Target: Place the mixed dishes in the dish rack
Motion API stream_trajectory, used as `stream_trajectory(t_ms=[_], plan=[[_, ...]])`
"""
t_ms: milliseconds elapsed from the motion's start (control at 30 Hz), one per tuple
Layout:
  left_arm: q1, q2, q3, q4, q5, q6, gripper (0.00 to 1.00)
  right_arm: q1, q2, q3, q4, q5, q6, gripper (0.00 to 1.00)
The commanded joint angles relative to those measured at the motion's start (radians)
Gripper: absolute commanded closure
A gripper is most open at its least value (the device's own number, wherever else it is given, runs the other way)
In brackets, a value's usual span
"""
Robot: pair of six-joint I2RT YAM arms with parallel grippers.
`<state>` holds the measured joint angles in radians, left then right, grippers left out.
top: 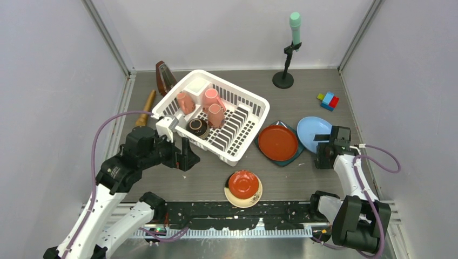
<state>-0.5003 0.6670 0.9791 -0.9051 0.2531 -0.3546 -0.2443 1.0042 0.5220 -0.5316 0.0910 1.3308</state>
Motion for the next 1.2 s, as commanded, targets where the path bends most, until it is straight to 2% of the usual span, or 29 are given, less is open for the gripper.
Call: stream_trajectory(t_ms=[0,100,167,233,267,333,400,567,667,933,1100,1167], plan=[[-0.003,0.009,0.036,-0.006,-0.006,0.019,0.0,-0.005,0.043,0.006,0.081,0.058,0.021,0.1],[-0.003,0.012,0.038,-0.007,-0.007,0.015,0.0,-0.004,0.077,0.006,0.103,0.05,0.01,0.12],[-0.003,0.016,0.04,-0.007,-0.008,0.014,0.0,-0.005,0.084,0.007,0.111,0.051,0.004,0.17],[-0.003,0.021,0.045,-0.007,-0.009,0.015,0.0,-0.005,0.084,0.004,0.125,0.049,-0.002,0.4],[-0.003,0.024,0.046,-0.01,-0.01,0.018,0.0,-0.004,0.082,0.001,0.128,0.047,-0.009,0.67],[-0.003,0.031,0.056,-0.018,-0.018,0.026,0.0,-0.005,0.074,0.0,0.131,0.041,-0.01,0.9],[-0.003,0.036,0.068,-0.033,-0.036,0.042,0.0,-0.005,0.062,0.002,0.127,0.035,-0.011,0.98],[-0.003,0.041,0.098,-0.051,-0.071,0.073,0.0,-0.005,-0.017,0.055,0.048,0.081,-0.088,1.0],[-0.003,0.048,0.109,-0.053,-0.073,0.077,0.0,-0.005,-0.067,0.14,-0.001,0.116,-0.158,1.0],[-0.003,0.06,0.141,-0.085,-0.109,0.144,0.0,0.012,-0.135,0.387,-0.087,0.041,-0.329,1.0],[-0.003,0.061,0.145,-0.078,-0.126,0.15,0.0,0.128,-0.066,0.604,-0.149,0.029,-0.44,1.0],[-0.003,0.065,0.138,-0.072,-0.141,0.129,0.0,0.24,-0.019,0.683,-0.169,0.084,-0.477,1.0]])
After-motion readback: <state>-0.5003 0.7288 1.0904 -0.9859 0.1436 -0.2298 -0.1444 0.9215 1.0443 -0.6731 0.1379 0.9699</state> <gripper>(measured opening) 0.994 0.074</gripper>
